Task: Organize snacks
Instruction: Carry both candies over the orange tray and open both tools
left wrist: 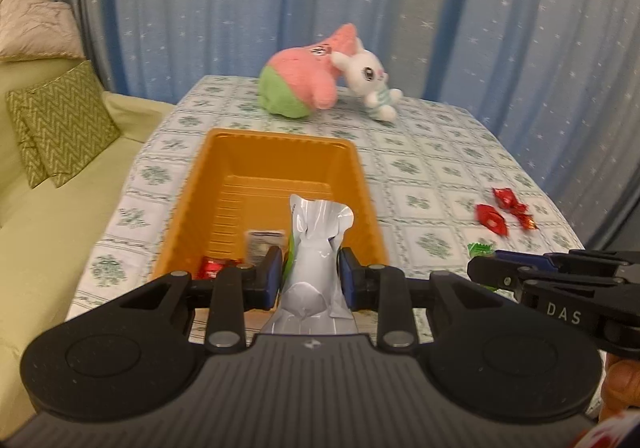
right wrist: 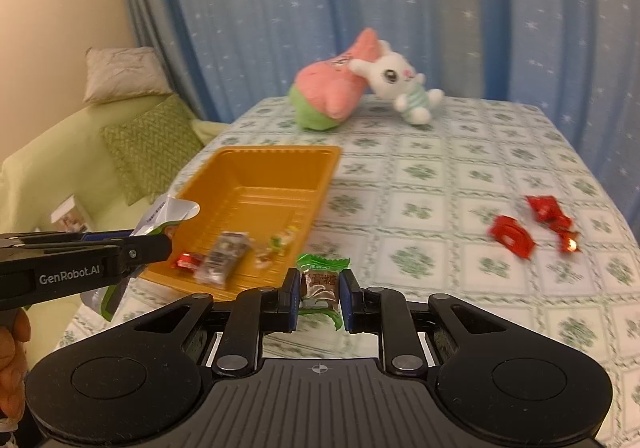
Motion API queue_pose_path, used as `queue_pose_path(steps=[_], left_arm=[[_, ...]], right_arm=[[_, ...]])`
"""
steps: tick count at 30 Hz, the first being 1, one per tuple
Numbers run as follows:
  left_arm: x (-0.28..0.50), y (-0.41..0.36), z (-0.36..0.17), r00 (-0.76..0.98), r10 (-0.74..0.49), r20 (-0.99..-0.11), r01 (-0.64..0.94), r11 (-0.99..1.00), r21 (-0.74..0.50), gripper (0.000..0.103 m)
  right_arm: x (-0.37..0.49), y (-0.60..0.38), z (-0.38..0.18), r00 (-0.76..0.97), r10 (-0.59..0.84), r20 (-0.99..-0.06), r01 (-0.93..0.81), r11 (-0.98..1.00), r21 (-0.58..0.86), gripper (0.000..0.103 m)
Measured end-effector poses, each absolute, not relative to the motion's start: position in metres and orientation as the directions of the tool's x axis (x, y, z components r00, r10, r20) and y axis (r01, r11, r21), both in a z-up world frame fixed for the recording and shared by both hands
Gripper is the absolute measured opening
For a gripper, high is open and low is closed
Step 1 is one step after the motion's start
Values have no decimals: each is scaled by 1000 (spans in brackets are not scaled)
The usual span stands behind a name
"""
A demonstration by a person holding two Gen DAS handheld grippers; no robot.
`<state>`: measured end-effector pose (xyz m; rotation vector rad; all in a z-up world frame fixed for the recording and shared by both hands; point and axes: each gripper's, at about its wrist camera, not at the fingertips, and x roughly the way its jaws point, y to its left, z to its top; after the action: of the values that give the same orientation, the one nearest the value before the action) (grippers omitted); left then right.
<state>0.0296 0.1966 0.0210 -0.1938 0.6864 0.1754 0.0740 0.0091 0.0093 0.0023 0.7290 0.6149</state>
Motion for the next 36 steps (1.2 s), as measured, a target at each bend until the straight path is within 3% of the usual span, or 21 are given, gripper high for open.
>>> queue_pose_path(steps=[36], left_arm=[[113, 274, -30, 705, 99, -702, -235, 967, -99, 28]], right_arm=[[153, 99, -28, 498, 547, -673, -579, 787, 211, 21]])
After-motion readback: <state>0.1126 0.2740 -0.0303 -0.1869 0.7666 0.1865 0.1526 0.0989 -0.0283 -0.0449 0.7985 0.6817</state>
